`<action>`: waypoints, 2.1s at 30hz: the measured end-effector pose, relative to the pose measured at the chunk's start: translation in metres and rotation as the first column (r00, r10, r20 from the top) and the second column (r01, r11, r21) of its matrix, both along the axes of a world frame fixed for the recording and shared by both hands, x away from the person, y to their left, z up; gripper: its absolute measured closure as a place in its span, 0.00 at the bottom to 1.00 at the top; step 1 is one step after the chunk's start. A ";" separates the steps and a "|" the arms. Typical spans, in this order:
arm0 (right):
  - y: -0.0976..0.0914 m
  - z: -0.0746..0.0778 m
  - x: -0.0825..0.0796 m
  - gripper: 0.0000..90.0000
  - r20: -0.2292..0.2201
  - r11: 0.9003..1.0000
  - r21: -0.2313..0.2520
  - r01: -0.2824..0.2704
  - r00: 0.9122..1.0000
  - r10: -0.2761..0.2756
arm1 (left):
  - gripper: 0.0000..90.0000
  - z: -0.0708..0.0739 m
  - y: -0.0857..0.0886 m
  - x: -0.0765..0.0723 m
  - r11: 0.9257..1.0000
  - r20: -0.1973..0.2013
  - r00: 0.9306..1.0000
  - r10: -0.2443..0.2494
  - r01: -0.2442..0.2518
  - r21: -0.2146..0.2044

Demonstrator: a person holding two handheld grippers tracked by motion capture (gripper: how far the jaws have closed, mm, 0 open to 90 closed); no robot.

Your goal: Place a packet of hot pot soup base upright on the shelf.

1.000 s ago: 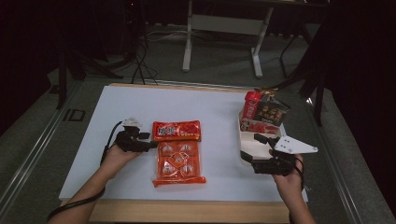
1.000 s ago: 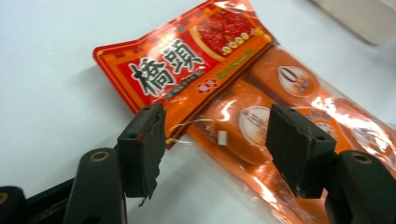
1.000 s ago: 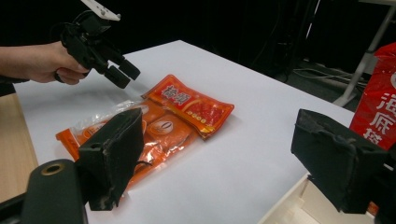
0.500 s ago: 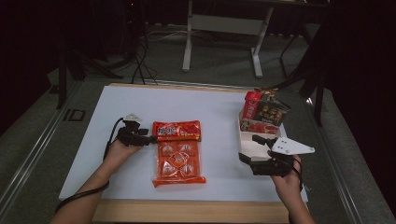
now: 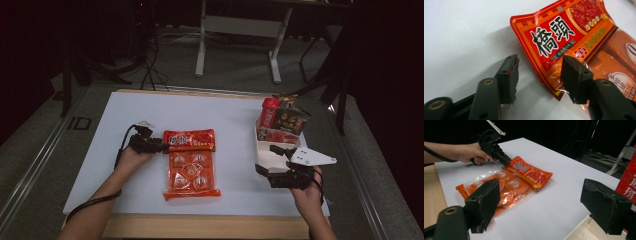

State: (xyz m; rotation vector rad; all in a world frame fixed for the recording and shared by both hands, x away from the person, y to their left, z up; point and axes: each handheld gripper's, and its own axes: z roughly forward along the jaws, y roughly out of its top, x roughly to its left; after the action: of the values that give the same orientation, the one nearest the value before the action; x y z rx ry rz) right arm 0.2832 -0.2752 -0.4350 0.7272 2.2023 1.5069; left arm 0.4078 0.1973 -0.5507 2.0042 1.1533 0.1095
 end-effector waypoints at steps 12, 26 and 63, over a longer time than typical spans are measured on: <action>0.001 -0.001 0.001 0.18 -0.007 1.000 -0.001 -0.006 1.000 0.006 | 0.70 0.002 -0.016 0.005 0.998 -0.022 0.998 -0.062 0.062 0.003; 0.002 -0.002 0.002 0.18 -0.011 1.000 -0.002 -0.011 1.000 0.011 | 0.97 0.005 -0.033 0.006 0.997 -0.009 0.998 -0.065 0.065 0.047; 0.006 0.004 0.000 0.14 -0.034 0.999 0.005 0.040 0.999 -0.040 | 0.99 0.058 -0.031 -0.022 0.997 0.150 0.986 -0.067 0.072 -0.028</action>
State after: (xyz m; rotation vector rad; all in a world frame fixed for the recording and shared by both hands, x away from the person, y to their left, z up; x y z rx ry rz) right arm 0.2830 -0.2693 -0.4310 0.7993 2.1960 1.4923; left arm 0.3855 0.1666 -0.4926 1.9694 0.9838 0.1996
